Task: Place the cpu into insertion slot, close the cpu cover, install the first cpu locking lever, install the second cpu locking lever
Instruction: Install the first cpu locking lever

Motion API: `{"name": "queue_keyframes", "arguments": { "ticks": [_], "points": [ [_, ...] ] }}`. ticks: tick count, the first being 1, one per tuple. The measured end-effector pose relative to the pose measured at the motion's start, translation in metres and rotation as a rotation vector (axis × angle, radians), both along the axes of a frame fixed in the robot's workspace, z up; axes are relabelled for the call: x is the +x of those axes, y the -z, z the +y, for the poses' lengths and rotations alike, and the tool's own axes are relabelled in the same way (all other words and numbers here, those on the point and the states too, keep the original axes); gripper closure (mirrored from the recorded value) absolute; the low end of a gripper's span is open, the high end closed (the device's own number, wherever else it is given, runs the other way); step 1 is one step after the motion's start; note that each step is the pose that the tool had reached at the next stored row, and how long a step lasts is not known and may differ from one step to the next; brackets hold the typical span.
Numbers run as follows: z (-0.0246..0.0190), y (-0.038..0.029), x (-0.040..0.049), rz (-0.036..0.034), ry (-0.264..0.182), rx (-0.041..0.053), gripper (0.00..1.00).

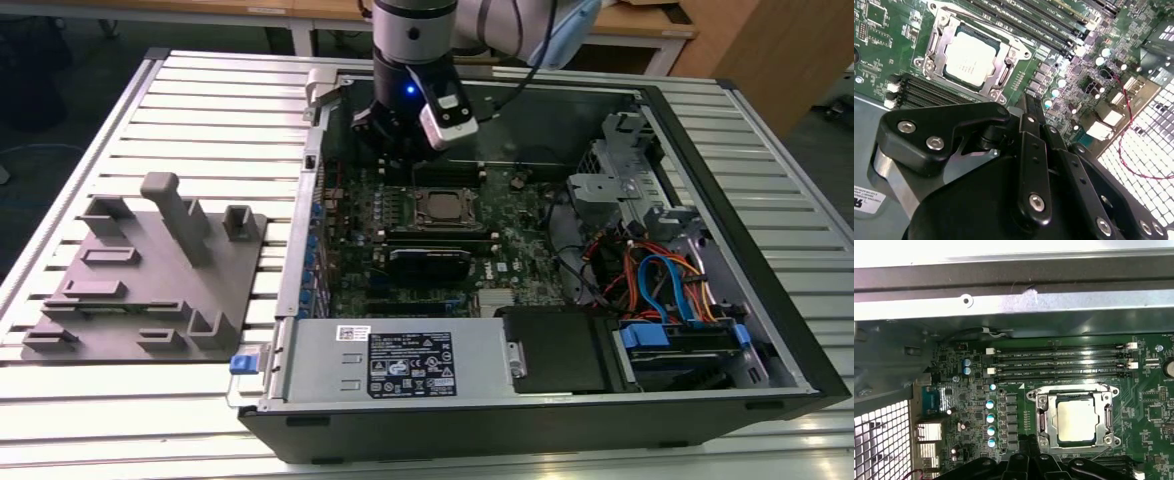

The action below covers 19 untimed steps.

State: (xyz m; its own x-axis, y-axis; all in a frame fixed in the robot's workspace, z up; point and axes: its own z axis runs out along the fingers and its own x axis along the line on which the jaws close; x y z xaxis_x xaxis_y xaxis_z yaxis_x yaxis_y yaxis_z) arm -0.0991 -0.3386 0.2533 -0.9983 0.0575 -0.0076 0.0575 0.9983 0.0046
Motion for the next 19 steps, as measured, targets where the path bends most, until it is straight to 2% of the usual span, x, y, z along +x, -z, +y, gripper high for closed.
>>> {"name": "queue_keyframes", "arguments": {
  "ticks": [4,7,19],
  "points": [
    [0.0002,-0.0037,-0.0012,-0.0047,0.000,0.0001,0.90],
    [0.0007,-0.0037,-0.0026,-0.0148,-0.002,0.0003,0.90],
    [0.0011,-0.0037,-0.0028,-0.0155,-0.003,0.0021,0.90]
  ]
}}
